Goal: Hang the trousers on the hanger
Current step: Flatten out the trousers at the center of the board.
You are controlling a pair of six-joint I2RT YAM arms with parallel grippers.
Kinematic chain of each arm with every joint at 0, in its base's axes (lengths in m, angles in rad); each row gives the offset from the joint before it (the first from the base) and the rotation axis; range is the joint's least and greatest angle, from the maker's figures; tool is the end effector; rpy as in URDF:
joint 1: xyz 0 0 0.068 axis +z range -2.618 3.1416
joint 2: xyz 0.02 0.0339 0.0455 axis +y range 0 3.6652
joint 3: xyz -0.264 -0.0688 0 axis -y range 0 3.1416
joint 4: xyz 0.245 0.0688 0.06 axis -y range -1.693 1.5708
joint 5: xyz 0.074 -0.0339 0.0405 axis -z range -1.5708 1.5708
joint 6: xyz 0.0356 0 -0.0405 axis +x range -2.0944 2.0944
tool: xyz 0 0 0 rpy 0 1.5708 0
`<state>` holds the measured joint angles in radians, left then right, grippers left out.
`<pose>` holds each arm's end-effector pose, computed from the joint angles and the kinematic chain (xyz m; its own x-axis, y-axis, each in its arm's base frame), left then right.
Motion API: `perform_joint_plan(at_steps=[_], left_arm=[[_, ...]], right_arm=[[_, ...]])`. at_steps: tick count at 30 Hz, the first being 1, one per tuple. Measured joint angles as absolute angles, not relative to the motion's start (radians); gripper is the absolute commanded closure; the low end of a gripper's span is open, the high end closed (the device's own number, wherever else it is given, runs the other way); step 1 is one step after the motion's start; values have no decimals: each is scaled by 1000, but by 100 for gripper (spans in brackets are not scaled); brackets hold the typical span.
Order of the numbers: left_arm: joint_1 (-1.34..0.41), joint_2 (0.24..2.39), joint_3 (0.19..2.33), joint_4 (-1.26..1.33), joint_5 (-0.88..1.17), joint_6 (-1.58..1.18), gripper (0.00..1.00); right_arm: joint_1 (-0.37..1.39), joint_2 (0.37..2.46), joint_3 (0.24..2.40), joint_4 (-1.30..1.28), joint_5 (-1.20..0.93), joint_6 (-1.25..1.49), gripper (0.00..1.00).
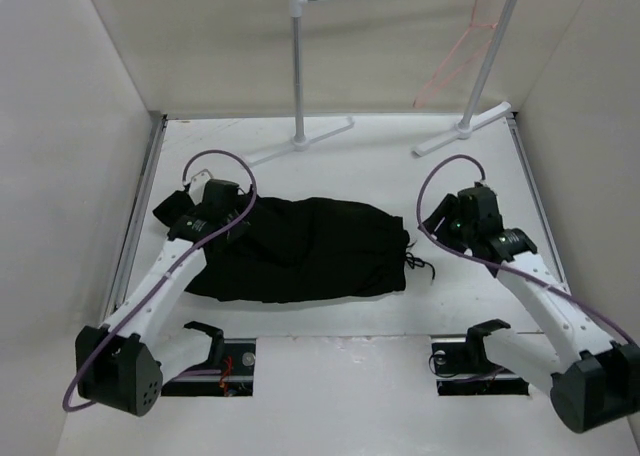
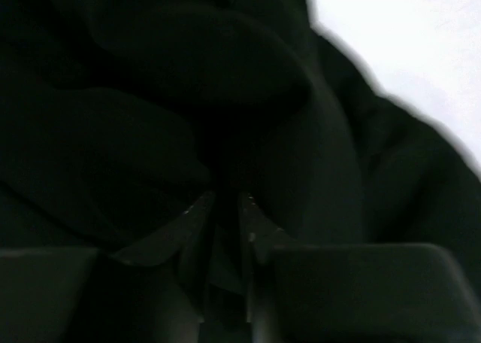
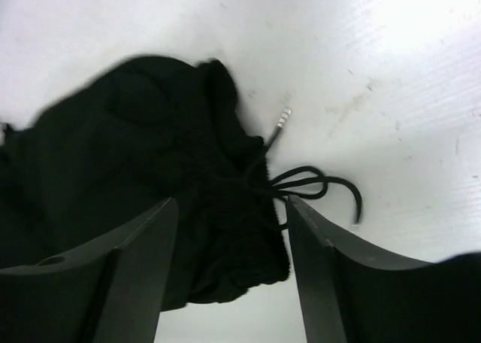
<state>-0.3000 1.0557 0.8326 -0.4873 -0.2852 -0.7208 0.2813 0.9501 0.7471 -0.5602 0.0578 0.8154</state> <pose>0.2171 -0.0567 0.2770 -0.5207 -0.5019 -0.6906 -0.3512 0.8633 -0.3625 0.1905 0.0529 0.2619 -0.6278 0.5751 -0.5245 0.3209 0.8052 0.4987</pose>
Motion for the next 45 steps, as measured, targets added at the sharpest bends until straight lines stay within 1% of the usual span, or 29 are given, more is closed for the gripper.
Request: perform_joint_plan(at_steps=[2,3,5,8,10,12,14,16,17,18,19,20,21,22,24,26,32,34,38,45], left_arm=[[-305,1084,817,-507,-287,-730,76],[-309,1084,815,-508,-289,-731,73],[-315,1066,815,-502,-292,-737,60],[-305,1024,815,-499,-296,-742,57],[-287,1004,815,-498,-299,-742,55],[-263,999,817,-499,-301,-741,47],[-238,1003,824,-498,-301,-741,42],[-212,1018,843,-497,-302,-740,38],[-199,1029,855,-495,-303,-740,36],[-186,1040,867,-489,-303,-739,34],[-171,1053,879,-479,-303,-738,33],[-154,1067,888,-467,-303,-737,33],[-136,1081,896,-455,-303,-736,33],[-116,1096,901,-445,-302,-735,33],[-81,1124,904,-427,-299,-734,33],[-49,1152,904,-416,-294,-734,32],[38,1216,906,-370,-281,-735,30],[76,1242,906,-347,-276,-735,29],[126,1327,920,-289,-253,-738,24],[82,1541,962,-150,-115,-750,23]], right_arm=[[285,995,752,-566,65,796,30],[293,1013,765,-569,73,783,31],[317,1066,812,-560,83,758,31],[354,1200,887,-477,97,731,32],[367,1299,899,-400,102,725,32],[361,1398,898,-346,102,726,33],[343,1494,895,-300,94,730,35],[331,1561,892,-267,80,733,43],[326,1583,888,-250,73,735,53],[325,1597,883,-232,64,738,66],[327,1604,878,-212,48,743,79],[327,1605,874,-193,39,748,88],[329,1603,869,-172,31,757,93],[329,1598,864,-156,27,765,95],[325,1567,841,-133,29,782,97],[309,1489,803,-141,45,791,99],[172,1120,768,-250,126,802,99],[116,1035,768,-270,146,801,98],[56,989,751,-289,164,797,97],[60,1035,703,-311,121,785,96]])
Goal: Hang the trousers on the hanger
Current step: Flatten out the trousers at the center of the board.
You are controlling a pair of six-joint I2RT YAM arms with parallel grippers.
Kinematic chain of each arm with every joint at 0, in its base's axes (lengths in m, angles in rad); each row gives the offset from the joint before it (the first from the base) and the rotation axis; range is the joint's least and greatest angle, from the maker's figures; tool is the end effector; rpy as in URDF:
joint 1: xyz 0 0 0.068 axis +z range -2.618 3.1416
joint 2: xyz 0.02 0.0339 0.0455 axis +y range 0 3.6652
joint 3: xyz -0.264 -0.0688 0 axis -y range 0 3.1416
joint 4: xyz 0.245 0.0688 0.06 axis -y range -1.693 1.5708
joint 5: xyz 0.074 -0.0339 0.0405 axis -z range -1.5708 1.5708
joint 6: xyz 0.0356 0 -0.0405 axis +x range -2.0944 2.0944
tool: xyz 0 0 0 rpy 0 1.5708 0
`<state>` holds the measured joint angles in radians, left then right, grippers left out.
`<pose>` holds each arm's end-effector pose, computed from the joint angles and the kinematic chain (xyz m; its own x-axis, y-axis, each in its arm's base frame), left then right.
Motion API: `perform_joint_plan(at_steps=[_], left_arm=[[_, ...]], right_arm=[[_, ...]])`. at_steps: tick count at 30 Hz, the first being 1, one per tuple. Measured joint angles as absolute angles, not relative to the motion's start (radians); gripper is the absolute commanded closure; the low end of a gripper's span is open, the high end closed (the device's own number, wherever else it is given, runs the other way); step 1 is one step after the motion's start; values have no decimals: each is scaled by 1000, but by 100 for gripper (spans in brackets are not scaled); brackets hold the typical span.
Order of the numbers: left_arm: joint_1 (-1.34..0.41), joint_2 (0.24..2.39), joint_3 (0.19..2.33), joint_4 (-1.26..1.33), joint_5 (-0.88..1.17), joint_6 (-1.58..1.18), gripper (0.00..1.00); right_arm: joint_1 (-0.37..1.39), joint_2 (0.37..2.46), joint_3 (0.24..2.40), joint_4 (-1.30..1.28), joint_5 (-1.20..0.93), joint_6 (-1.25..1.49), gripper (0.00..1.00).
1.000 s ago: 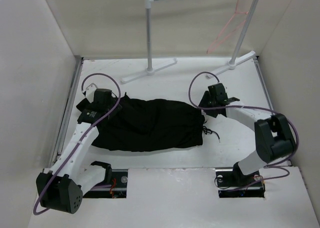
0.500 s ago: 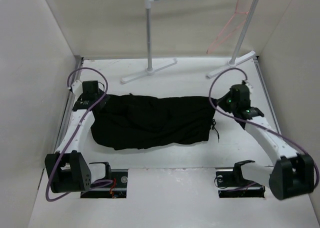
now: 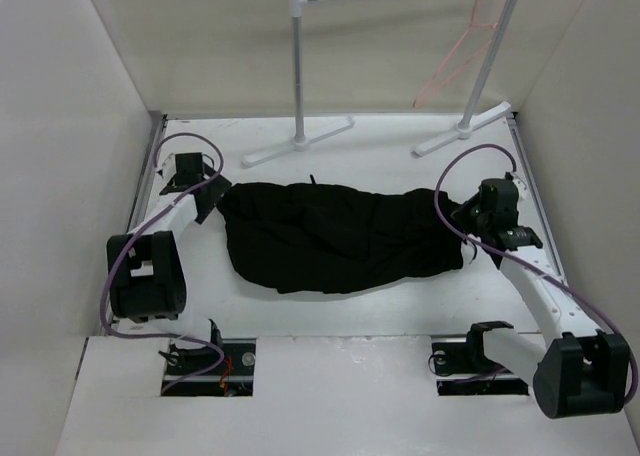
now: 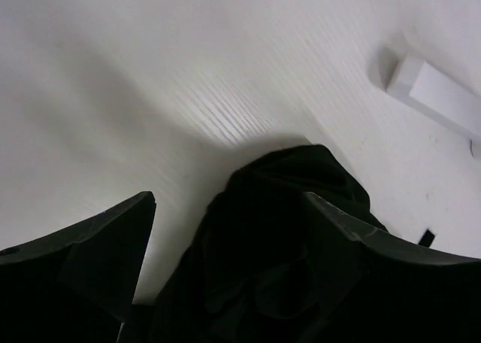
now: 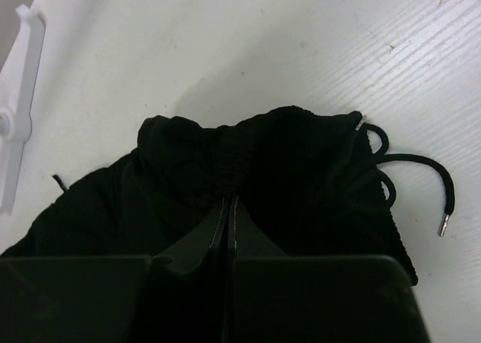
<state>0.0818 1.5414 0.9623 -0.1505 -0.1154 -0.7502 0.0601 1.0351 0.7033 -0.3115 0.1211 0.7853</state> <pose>0.3302 0.0312 0.2206 -0.3723 -0.7100 -0.5977 -0.5749 0.6820 -0.4521 0.2238 0.0092 0.2519 -0.3974 0.6792 -0.6171 0.4494 0.7303 0.5145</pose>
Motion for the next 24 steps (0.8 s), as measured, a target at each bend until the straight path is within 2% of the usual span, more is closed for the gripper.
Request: perform_joint_plan(at_steps=[2,6,8,12,19,24], left_arm=[[56,1573,964,-125,-85,-757,29],[12,1594,967,-92,-51,-777,77],[1,1595,980,-97,-36,-786,88],[2,1591,1108,-171,-12,-805,92],[24,1474,1608,-270,33,-810,91],[186,1227,1678,-276,17,-821,89]], right_arm=[[75,1037,703,-309,111,782,96],[113,1040,703,-307,96,782,95],[122,1042,703,-307,93,782,95],[126,1042,704,-307,89,782,96],[84,934,774,-389,79,783,96],[34,755,826,-444,74,786,96]])
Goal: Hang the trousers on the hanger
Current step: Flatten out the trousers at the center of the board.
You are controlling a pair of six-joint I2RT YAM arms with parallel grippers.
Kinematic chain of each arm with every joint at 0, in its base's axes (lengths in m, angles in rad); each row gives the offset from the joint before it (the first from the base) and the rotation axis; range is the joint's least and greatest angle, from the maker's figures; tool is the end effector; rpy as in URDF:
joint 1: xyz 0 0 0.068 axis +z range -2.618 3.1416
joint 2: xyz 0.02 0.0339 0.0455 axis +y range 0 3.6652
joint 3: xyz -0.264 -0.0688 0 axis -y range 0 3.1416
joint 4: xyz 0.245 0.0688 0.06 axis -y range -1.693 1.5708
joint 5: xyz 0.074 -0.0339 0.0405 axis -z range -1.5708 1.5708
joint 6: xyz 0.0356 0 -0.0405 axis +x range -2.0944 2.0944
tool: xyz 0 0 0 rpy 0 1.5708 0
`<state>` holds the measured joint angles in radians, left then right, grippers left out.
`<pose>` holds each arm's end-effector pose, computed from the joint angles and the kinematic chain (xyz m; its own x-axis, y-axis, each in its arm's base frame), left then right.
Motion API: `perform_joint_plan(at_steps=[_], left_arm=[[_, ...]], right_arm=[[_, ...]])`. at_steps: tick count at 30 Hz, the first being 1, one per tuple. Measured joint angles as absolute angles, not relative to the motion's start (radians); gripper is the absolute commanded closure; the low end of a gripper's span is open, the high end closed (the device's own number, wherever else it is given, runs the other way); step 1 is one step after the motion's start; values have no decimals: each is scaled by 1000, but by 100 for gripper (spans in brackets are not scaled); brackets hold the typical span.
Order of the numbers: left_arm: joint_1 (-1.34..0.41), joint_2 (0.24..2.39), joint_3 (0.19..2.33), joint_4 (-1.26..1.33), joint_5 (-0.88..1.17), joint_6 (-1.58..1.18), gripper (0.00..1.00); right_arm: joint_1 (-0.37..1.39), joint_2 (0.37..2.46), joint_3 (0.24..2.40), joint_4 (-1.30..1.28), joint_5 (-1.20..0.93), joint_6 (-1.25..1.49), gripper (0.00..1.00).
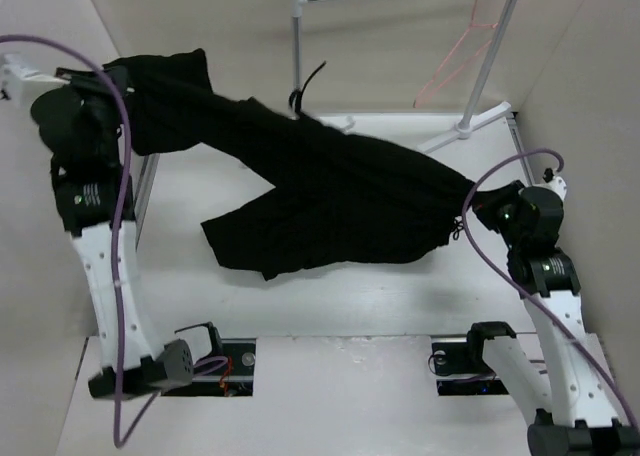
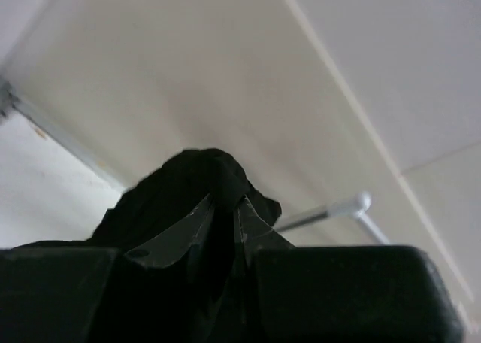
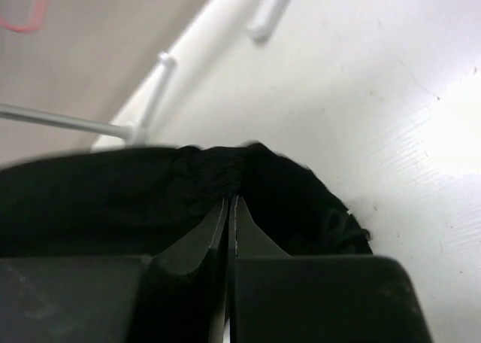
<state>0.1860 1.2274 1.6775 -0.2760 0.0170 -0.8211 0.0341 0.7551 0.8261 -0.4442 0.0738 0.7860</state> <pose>0.2296 0.0426 0.5417 0.2393 -0.6996 -0.6733 0.0098 0.6951 -0.7188 0.1698 0.0032 0.3317 -0.2330 0.6981 -0.6771 0.2823 0.7148 0.6398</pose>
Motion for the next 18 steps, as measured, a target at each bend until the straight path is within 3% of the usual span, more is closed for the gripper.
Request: perform_joint_plan(at_steps=[8,14,16,18], left_arm=[[263,1089,1647,-307,-5,-762,84],[212,1166,1497,-311,-75,-593,79],[192,1285,1498,-297,-84,-546,69],[176,1464,1576,-289,-88,-502,45]], right_arm=[[25,595,845,-570,62,790,96],[-31,715,855,-575,59,790,96],[-46,830,865,-538,59,791,96],[-52,966,891,-497,60,791,97]])
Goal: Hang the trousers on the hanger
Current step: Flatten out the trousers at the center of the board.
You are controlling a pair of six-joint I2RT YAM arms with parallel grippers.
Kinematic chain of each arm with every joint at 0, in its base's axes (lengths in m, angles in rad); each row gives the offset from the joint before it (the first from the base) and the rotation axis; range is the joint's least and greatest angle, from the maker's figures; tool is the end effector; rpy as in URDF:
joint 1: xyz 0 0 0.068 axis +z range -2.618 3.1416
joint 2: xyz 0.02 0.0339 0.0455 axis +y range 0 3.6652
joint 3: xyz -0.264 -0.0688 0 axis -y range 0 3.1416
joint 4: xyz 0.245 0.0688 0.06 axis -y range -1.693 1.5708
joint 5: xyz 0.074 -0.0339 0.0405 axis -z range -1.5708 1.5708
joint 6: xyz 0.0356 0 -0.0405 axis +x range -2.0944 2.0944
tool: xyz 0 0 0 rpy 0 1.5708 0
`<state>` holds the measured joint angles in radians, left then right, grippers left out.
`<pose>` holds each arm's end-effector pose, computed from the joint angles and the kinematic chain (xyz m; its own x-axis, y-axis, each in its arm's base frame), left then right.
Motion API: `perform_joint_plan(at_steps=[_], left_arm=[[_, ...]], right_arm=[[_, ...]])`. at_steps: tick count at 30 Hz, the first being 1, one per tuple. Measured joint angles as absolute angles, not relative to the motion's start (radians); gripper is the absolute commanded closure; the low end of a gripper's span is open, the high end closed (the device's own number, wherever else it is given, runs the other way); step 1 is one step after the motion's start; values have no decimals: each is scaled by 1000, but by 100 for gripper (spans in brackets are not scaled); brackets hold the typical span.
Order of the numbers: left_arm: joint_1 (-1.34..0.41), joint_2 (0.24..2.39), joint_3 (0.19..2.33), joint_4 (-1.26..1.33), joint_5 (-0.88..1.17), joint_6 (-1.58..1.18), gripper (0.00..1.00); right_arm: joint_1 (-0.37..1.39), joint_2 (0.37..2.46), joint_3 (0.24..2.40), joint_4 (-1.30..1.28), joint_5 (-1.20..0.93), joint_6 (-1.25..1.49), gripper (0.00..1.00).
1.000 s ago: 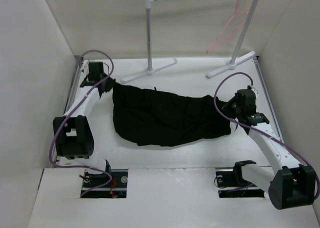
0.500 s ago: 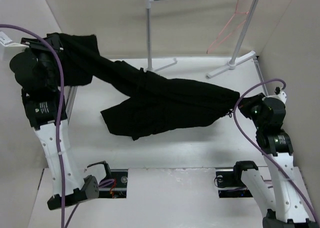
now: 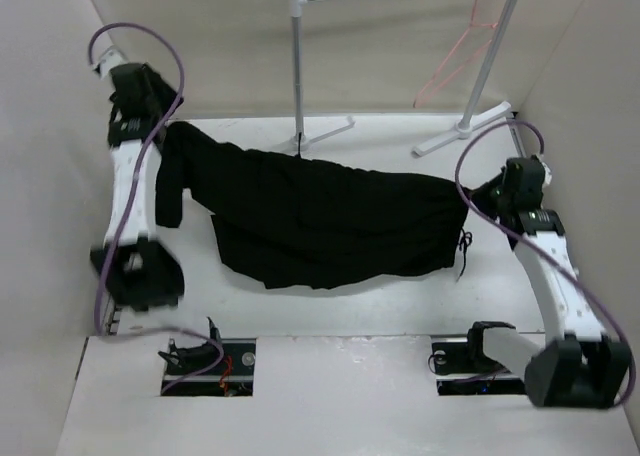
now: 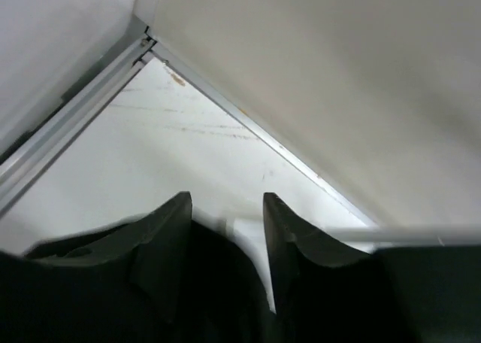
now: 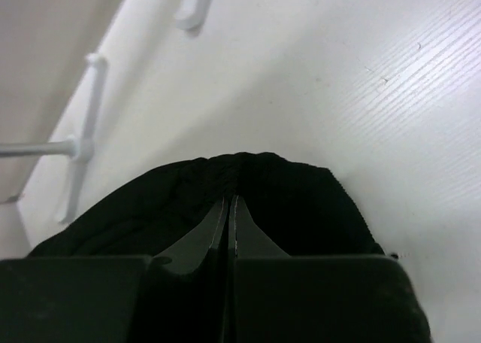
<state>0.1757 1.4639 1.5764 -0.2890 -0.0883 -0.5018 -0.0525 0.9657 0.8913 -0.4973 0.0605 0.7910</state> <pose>0.3306 0.0619 0.4439 -0.0267 -0.4914 -0.8705 -0.3107 0.8318 -0.4600 0.2103 -0.0132 0.3130 -0.3066 0.7268 -0.6146 0.4567 0.6788 0.5750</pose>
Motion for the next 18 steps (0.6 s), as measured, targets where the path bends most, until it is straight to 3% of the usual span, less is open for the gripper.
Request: perform_joint_plan(at_steps=[1,3,4,7,10,15,18], left_arm=[[170,1588,1658,-284,-89,-482,33],[158,1854,1852,-279,-100,-453,18],[152,2008,1934,-274,-111,-443,18],[145,2099,1882,-353,-149,-455,19],[146,2008,1691,-371,-198,-474,24],[146,1597,1258,-342,-286,-564,35],[155,1418,1113,-303,-301,-625,40]], right_arm=[[-54,1042,912,-479,61,793,97],[-56,1168,952,-451,62,794,96],[-58,1248,982,-426,64,797,96],[-59,1343,1036,-409,75,797,96],[-58,1402,1079,-382,81,798,96],[-47,1426,1100,-356,84,797,96],[-29,1422,1097,-345,84,796,96]])
